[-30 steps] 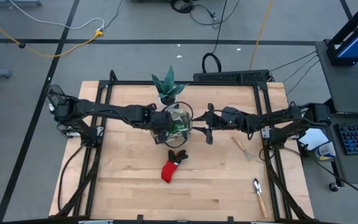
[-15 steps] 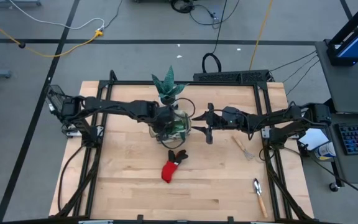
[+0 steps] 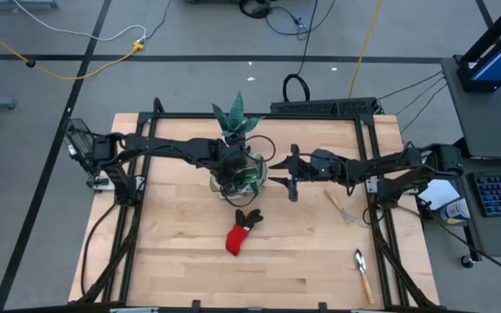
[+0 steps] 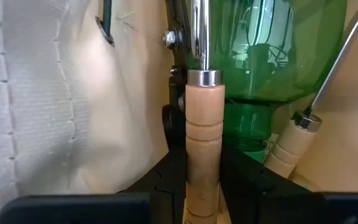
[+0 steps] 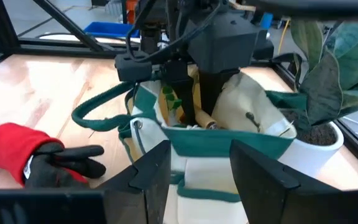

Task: Pick & Place Garden tools in Gardening bag
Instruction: Put the left brown hand rake into the gardening bag, then put the brown hand rake into the gardening bag

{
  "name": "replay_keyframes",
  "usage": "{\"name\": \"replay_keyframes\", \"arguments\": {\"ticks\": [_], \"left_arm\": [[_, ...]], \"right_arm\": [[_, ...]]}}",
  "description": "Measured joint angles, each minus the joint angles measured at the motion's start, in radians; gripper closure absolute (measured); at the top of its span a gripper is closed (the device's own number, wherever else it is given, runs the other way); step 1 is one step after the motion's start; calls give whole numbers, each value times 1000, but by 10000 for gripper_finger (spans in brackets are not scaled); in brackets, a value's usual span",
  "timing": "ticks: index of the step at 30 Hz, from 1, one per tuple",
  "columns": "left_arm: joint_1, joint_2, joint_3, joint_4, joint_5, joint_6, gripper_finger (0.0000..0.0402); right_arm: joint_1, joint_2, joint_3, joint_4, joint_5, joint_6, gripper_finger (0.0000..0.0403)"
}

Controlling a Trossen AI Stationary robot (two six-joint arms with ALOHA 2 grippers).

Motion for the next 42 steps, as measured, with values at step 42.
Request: {"name": "replay_keyframes", "arguments": {"ticks": [42], "left_arm": [[-115,-210,0,83,-241,-18,296]], "right_arm": [[0,0,0,-5,-2,53,247]]}}
